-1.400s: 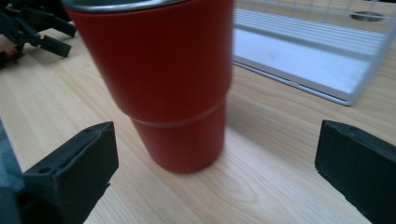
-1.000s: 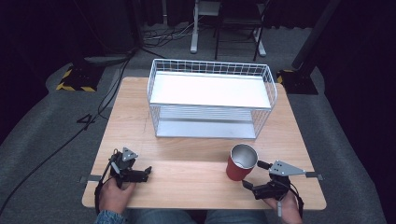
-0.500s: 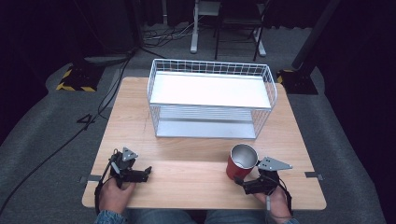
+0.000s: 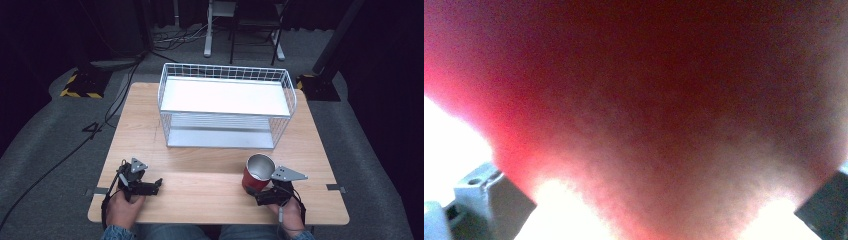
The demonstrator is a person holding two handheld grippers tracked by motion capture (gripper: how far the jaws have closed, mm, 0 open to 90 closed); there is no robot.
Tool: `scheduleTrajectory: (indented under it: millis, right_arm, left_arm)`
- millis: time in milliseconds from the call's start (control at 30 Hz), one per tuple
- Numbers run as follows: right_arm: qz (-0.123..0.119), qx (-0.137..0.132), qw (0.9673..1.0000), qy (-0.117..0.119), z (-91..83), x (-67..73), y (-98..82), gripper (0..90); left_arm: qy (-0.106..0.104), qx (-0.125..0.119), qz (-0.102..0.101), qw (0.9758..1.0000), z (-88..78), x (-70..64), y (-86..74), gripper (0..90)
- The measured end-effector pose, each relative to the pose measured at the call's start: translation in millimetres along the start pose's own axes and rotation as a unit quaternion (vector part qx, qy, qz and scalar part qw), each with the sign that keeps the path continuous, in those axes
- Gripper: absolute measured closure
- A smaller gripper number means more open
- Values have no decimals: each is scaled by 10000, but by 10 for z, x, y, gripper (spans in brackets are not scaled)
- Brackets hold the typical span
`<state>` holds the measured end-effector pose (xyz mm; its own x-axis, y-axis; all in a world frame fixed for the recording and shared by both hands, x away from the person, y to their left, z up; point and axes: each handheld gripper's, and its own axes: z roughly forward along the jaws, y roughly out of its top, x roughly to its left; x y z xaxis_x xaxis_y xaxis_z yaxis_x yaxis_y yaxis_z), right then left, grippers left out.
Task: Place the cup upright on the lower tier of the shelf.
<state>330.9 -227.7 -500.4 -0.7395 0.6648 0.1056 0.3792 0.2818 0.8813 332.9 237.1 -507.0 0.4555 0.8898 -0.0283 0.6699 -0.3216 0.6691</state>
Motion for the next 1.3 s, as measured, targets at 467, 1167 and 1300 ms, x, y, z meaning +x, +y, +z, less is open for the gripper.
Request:
scheduleTrajectory:
  millis: [467, 1167, 1300]
  right_arm:
    - [-263, 61, 9995, -155, 2, 38, 0, 165]
    - [-373, -115, 9990, -227, -52, 110, 184, 171]
    - [-411, -104, 9987, -283, -4, 122, 268, 171]
  left_arm:
    - [0, -1, -3, 10000, 0, 0, 0, 5]
    - [-6, 0, -11, 10000, 1, 0, 1, 6]
    - [-7, -1, -11, 10000, 1, 0, 1, 5]
